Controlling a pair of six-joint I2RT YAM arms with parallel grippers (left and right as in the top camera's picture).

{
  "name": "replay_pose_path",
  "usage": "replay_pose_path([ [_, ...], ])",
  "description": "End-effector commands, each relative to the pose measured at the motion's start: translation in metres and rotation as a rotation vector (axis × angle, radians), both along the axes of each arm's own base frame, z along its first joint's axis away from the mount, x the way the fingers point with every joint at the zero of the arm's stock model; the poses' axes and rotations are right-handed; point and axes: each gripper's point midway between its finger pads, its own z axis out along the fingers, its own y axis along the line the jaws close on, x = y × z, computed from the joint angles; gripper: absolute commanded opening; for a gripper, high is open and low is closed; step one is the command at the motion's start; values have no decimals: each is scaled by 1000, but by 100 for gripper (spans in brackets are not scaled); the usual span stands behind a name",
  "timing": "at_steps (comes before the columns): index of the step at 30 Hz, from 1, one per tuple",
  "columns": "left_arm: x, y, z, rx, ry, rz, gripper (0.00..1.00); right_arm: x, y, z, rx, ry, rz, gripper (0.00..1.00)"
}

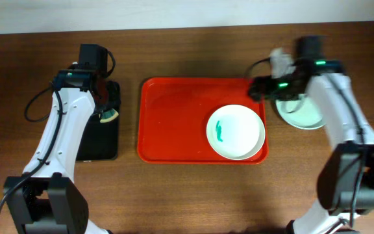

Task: Clean dirty plates on tray and stack at the side
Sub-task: 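Move the right gripper to the last white plate and grasp its rim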

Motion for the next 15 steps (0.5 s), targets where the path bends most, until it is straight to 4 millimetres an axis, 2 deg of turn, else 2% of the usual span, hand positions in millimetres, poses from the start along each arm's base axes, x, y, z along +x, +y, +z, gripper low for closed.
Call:
replay_pose_path([
  [1,1,-1,6,-18,-19,7,0,-15,5,-44,-287,57,68,99],
  [5,1,-1,5,-18,-18,8,0,-25,19,-65,-326,97,169,99],
  [10,1,-1,5,-18,-18,7,0,-31,10,-84,-332,164,162,98],
  [15,1,-1,5,-18,-18,8,0,-50,3,-87,-304,252,155,94],
])
